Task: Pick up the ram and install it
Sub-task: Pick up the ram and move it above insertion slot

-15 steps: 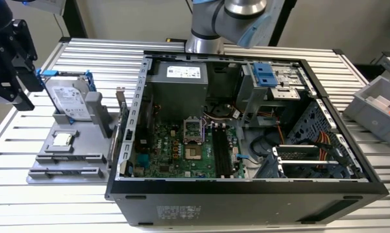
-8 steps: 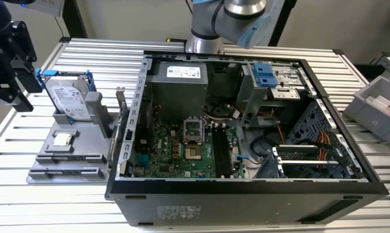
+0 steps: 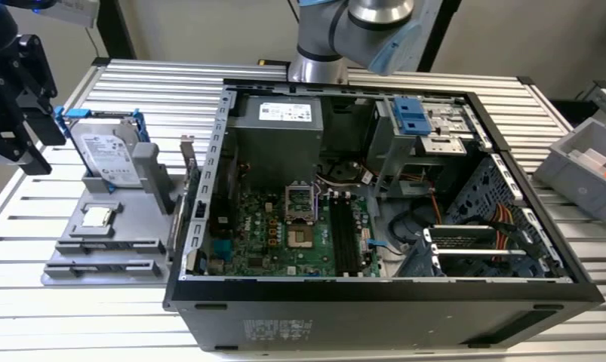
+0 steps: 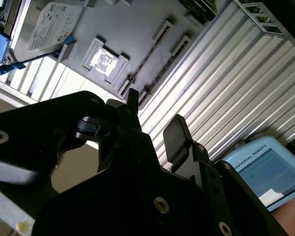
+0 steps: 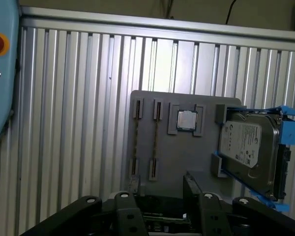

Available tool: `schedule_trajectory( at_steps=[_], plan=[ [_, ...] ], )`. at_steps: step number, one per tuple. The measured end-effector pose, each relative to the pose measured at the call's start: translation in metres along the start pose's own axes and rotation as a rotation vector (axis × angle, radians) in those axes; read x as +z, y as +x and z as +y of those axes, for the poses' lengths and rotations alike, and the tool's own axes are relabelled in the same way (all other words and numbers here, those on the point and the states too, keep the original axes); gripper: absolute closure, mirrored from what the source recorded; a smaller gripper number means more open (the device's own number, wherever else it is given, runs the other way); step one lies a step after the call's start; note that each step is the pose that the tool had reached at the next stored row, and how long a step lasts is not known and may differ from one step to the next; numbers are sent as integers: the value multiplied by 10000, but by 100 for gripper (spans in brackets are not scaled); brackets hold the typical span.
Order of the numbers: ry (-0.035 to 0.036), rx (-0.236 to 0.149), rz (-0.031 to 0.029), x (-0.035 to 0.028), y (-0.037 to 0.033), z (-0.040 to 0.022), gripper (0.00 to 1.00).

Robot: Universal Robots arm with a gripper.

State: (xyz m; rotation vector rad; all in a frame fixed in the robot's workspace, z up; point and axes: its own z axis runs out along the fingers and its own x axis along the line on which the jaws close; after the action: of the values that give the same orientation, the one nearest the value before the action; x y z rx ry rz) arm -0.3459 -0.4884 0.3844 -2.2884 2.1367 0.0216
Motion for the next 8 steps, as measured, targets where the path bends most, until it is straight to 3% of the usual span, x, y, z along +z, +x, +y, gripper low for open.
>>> schedule_trajectory(
  at_steps=[8],
  plan=[
    [0,0,0,19,0,0,0]
  ],
)
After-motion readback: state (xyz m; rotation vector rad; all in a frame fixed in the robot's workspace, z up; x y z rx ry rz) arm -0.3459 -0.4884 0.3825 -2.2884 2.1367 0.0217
